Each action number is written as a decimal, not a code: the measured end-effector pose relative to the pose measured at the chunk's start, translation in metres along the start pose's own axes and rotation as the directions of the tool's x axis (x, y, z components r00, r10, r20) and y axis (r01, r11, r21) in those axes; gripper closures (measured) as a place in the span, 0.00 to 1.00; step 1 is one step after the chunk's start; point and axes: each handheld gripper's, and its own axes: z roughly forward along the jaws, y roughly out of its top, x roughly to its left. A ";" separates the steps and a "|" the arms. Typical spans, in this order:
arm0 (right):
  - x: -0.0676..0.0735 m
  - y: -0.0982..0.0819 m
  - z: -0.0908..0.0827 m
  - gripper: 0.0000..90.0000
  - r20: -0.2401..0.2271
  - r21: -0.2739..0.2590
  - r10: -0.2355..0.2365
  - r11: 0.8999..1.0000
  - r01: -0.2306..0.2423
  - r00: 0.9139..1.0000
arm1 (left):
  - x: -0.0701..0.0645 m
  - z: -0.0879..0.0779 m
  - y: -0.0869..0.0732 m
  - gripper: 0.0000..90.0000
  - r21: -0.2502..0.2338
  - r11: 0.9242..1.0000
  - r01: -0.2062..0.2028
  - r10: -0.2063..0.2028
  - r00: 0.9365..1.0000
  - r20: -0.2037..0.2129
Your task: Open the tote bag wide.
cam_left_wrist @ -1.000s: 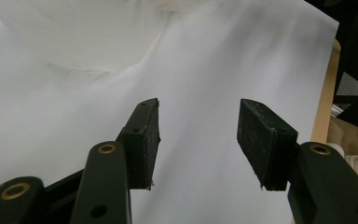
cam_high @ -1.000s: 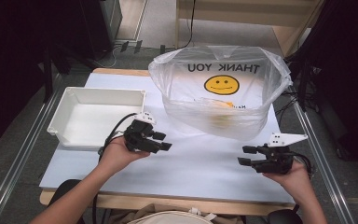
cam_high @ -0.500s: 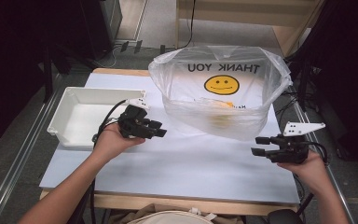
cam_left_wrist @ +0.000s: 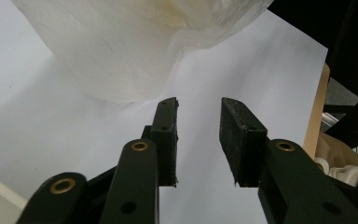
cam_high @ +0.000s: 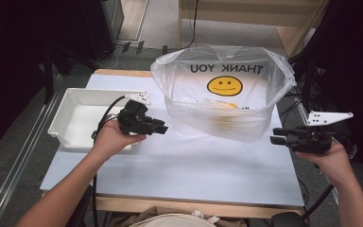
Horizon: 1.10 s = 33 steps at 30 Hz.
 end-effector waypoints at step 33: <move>-0.039 0.126 -0.065 1.00 0.028 -0.049 -0.075 0.996 0.077 0.997 | 0.000 -0.055 0.085 1.00 -0.065 0.993 -0.094 0.094 0.996 -0.001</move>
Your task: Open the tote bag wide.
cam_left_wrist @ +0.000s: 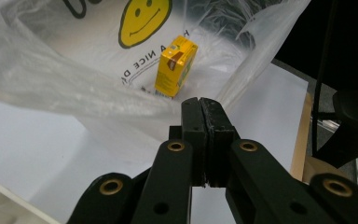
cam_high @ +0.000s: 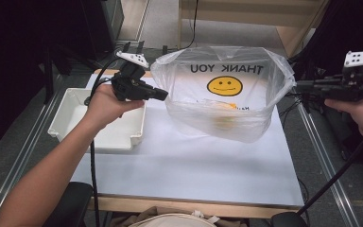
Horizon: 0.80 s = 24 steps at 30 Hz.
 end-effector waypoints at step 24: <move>0.016 0.110 0.031 1.00 -0.012 0.017 -0.128 0.992 0.128 0.992 | 0.011 0.011 0.075 0.98 -0.013 0.994 -0.108 0.108 0.994 -0.010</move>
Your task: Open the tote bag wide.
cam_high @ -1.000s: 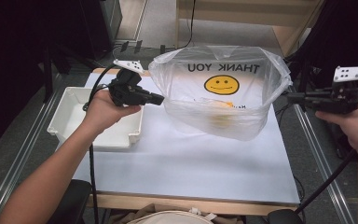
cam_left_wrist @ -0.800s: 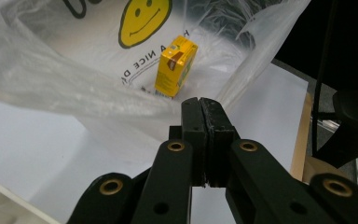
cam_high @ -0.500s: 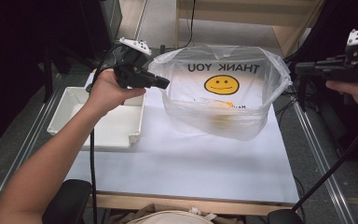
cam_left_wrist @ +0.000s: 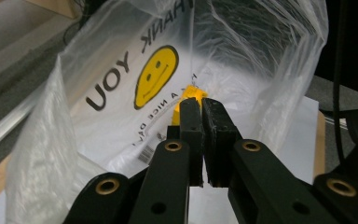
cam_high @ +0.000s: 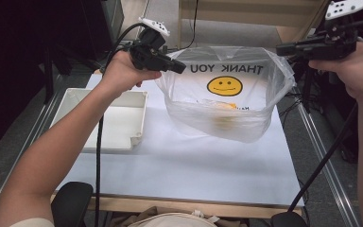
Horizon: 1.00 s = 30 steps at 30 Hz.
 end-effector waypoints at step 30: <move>0.003 0.009 0.120 0.98 -0.107 0.086 -0.089 0.991 0.098 0.990 | 0.031 0.072 0.038 0.98 0.052 0.998 -0.040 0.038 0.999 0.025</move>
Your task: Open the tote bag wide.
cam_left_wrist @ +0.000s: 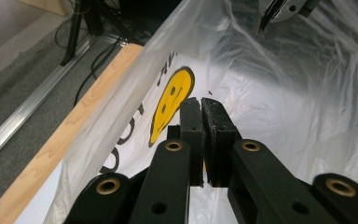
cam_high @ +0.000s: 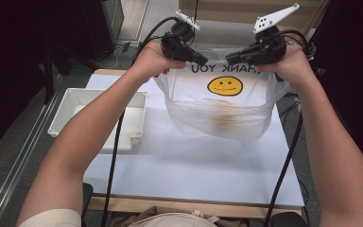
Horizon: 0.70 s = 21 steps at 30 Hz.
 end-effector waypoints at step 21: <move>-0.011 -0.062 0.004 0.95 0.076 0.028 0.117 0.992 -0.119 0.990 | -0.002 0.040 -0.009 0.96 0.002 1.000 0.010 -0.010 1.000 -0.008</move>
